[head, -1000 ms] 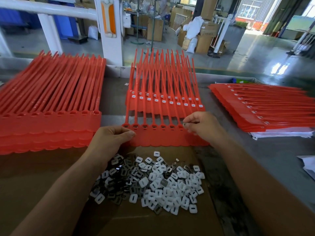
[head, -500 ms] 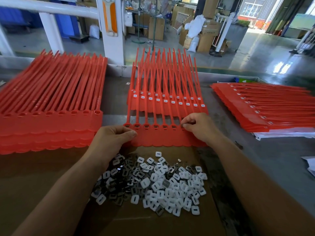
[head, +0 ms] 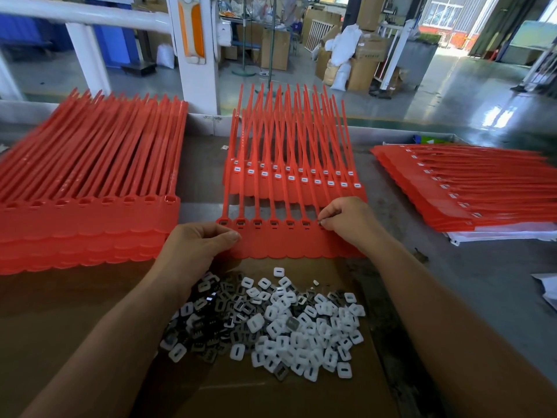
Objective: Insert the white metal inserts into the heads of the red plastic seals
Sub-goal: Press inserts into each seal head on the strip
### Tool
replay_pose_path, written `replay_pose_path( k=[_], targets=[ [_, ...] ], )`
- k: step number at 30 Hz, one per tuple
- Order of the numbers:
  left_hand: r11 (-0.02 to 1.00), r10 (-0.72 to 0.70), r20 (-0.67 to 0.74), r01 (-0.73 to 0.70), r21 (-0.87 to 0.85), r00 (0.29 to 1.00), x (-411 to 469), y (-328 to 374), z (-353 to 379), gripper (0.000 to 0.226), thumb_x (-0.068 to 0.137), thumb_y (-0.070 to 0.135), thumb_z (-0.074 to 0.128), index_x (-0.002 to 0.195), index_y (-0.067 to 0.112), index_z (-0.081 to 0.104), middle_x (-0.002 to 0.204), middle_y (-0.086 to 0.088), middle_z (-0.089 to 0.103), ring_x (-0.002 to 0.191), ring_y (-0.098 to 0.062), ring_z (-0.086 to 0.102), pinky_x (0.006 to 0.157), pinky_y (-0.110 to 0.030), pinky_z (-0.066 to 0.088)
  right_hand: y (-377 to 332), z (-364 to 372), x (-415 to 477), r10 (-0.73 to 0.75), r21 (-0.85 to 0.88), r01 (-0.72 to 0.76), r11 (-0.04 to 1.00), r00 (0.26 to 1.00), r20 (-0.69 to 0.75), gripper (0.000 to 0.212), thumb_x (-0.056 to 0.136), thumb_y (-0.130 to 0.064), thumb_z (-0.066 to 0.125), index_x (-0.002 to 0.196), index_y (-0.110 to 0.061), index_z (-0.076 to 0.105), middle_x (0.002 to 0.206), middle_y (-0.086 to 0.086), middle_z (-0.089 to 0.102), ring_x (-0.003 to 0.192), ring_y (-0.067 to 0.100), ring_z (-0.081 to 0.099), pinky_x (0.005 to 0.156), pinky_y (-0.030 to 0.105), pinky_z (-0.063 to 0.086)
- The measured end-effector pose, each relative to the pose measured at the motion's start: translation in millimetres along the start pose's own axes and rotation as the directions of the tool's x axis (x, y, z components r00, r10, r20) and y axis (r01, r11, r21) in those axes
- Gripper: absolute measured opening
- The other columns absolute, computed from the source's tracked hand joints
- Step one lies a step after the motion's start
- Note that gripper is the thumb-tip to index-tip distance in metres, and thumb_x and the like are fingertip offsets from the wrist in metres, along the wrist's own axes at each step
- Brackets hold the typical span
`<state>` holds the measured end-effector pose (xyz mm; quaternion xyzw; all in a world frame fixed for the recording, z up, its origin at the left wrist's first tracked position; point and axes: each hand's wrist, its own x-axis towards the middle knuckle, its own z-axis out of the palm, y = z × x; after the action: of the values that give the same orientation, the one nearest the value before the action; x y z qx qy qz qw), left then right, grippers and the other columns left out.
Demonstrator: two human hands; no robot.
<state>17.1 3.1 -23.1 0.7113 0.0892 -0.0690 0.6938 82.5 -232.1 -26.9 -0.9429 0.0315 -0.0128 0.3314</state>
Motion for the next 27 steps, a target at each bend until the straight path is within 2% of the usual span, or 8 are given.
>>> replay_pose_path(
  k=[5, 10, 13, 17, 24, 27],
  targets=[
    [1.0, 0.007, 0.0, -0.007, 0.015, 1.0, 0, 0, 0, 0.01, 0.081, 0.011, 0.065, 0.074, 0.006, 0.07, 0.065, -0.007, 0.07, 0.054, -0.012, 0.066, 0.046, -0.014, 0.047, -3, -1, -1, 0.038, 0.003, -0.038, 0.999, 0.999, -0.005, 0.009, 0.083, -0.01, 0.064, 0.088, -0.013, 0.071, 0.103, 0.003, 0.067, 0.101, 0.017, 0.056, 0.081, 0.026, 0.041],
    [0.998, 0.01, -0.01, -0.01, 0.059, 1.0, 1, -1, -1, 0.012, 0.08, 0.015, 0.066, 0.07, 0.012, 0.071, 0.067, -0.006, 0.071, 0.057, -0.012, 0.067, 0.048, -0.017, 0.049, -7, -2, 0, 0.06, -0.021, -0.06, 0.998, 0.998, -0.008, 0.012, 0.084, -0.009, 0.063, 0.092, -0.012, 0.071, 0.105, 0.003, 0.067, 0.1, 0.016, 0.055, 0.081, 0.026, 0.04],
    [1.0, 0.002, 0.0, -0.002, 0.023, 1.0, 1, 0, 0, 0.012, 0.08, 0.013, 0.065, 0.07, 0.009, 0.071, 0.066, -0.007, 0.07, 0.055, -0.013, 0.066, 0.046, -0.016, 0.048, -7, -2, 1, 0.068, -0.018, -0.068, 0.998, 0.998, -0.018, 0.012, 0.083, -0.009, 0.063, 0.091, -0.012, 0.072, 0.103, 0.002, 0.067, 0.098, 0.017, 0.055, 0.08, 0.026, 0.04],
    [1.0, 0.005, 0.005, -0.005, 0.012, 1.0, 1, -1, 0, 0.012, 0.08, 0.011, 0.065, 0.069, 0.009, 0.071, 0.066, -0.009, 0.07, 0.055, -0.015, 0.066, 0.046, -0.016, 0.048, -6, 0, 2, 0.071, -0.027, -0.072, 0.997, 0.996, -0.053, 0.009, 0.081, -0.009, 0.063, 0.081, -0.014, 0.071, 0.09, 0.001, 0.067, 0.08, 0.011, 0.055, 0.072, 0.027, 0.042],
    [1.0, 0.007, 0.006, -0.007, 0.021, 1.0, 2, -2, 0, 0.011, 0.081, 0.013, 0.065, 0.073, 0.009, 0.071, 0.072, -0.011, 0.071, 0.061, -0.017, 0.067, 0.051, -0.021, 0.051, 1, -6, -5, 0.01, 0.064, -0.01, 0.998, 1.0, 0.002, 0.012, 0.084, -0.01, 0.063, 0.081, -0.021, 0.066, 0.085, -0.008, 0.059, 0.091, 0.011, 0.055, 0.079, 0.025, 0.042],
    [0.999, 0.012, 0.003, -0.012, 0.041, 1.0, 1, -1, 0, 0.01, 0.081, 0.014, 0.065, 0.074, 0.009, 0.071, 0.073, -0.01, 0.071, 0.062, -0.017, 0.067, 0.053, -0.021, 0.052, 5, -11, -13, -0.053, 0.086, 0.052, 0.995, 0.999, 0.012, 0.01, 0.087, -0.012, 0.061, 0.092, -0.017, 0.068, 0.083, -0.012, 0.059, 0.087, 0.007, 0.055, 0.071, 0.017, 0.041]
  ],
)
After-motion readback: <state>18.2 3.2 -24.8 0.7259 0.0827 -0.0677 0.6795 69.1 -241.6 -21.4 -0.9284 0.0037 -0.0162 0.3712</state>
